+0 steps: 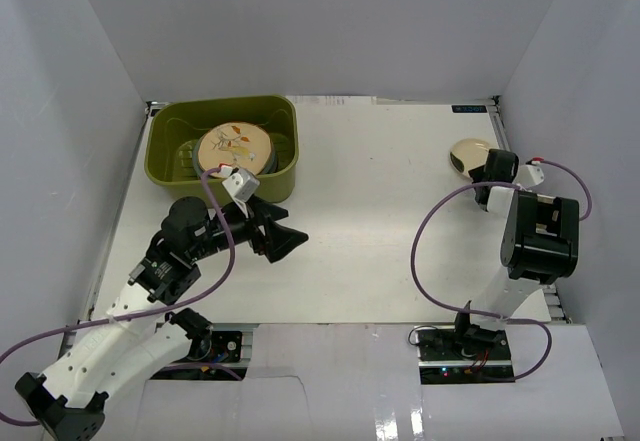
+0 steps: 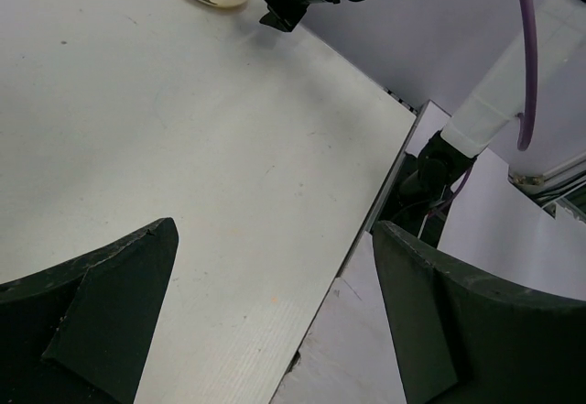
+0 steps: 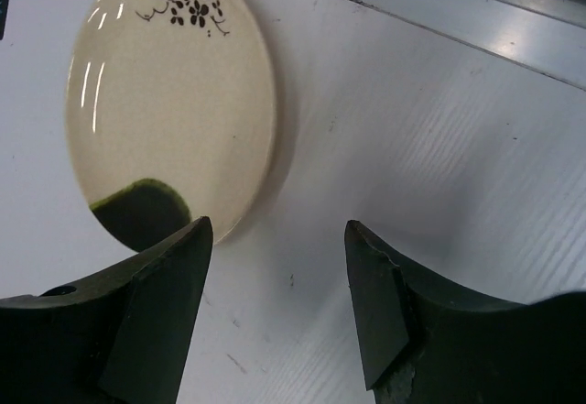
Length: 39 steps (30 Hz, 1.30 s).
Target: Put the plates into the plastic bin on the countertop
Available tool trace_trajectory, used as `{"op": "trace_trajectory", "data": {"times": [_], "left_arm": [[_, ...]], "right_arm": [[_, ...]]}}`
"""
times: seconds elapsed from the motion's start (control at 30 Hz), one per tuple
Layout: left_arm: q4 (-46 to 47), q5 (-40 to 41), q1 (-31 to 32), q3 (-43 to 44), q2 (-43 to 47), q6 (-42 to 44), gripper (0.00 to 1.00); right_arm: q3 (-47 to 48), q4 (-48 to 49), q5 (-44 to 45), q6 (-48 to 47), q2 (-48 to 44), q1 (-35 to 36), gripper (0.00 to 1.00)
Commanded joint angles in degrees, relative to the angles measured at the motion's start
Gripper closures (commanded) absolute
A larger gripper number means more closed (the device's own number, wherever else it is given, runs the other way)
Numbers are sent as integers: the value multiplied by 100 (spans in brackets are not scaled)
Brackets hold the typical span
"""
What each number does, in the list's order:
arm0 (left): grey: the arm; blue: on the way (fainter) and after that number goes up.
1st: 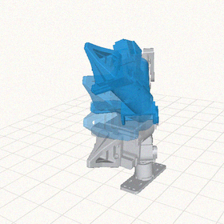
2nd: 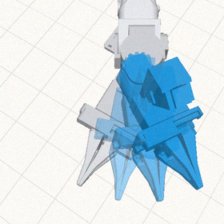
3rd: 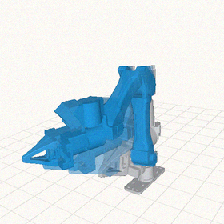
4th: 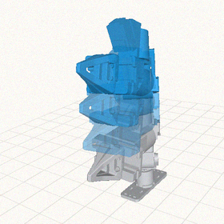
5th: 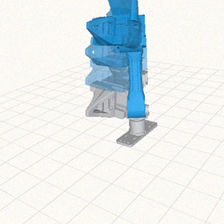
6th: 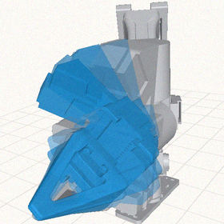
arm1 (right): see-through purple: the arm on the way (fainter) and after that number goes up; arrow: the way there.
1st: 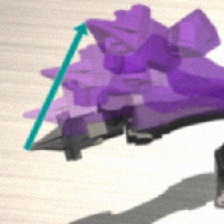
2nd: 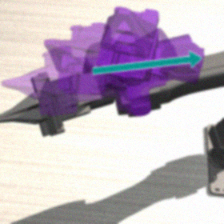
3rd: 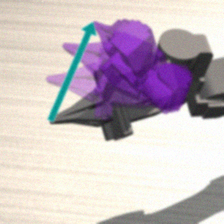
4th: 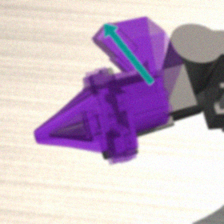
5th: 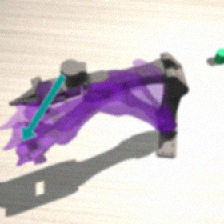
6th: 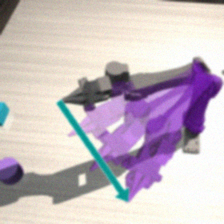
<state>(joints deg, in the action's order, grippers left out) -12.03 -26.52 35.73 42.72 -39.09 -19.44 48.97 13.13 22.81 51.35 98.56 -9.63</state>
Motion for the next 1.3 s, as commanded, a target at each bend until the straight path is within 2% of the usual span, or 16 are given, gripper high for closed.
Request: {"op": "trace_trajectory", "data": {"times": [0.0, 0.17, 0.3, 0.4, 0.43, 0.53, 0.63, 0.77, 0.93, 0.97, 1.13, 1.27], "left_arm": [[78, 103, 84, 8, -19, 186, 2], [61, 200, 93, 8, -125, 221, 2], [52, 314, 93, 8, -178, 256, 2], [61, 385, 93, 26, -239, 265, 2], [61, 437, 93, 26, -248, 274, 2], [43, 577, 93, 26, -231, 292, 2], [61, 797, 84, 52, -169, 301, 2], [96, 1095, 75, 87, -90, 231, 2], [228, 1474, 75, 333, 199, -24, 2], [254, 1570, 75, 386, 357, -51, 2], [184, 2790, 75, 816, 797, -112, 2], [114, 3398, 75, 1158, 1052, -42, 2]], "right_arm": [[69, 689, -319, 542, 303, -153, 34], [279, 990, -514, 787, 821, -197, 35], [368, 1147, -602, 1113, 1173, -206, 44], [411, 1324, -725, 1254, 1393, -224, 56], [420, 1368, -777, 1298, 1437, -224, 67], [298, 1692, -857, 1272, 1350, -233, 92], [-79, 2298, -988, 1010, 702, -233, 92], [-326, 2546, -1357, 588, -360, -189, 92], [-108, 2293, -1779, 25, -1479, 425, 92], [23, 2187, -1780, -81, -1637, 792, 92], [1541, 1474, -1762, -679, -1314, 2208, 92], [2791, 1132, -1657, -802, -254, 3464, 92]]}}
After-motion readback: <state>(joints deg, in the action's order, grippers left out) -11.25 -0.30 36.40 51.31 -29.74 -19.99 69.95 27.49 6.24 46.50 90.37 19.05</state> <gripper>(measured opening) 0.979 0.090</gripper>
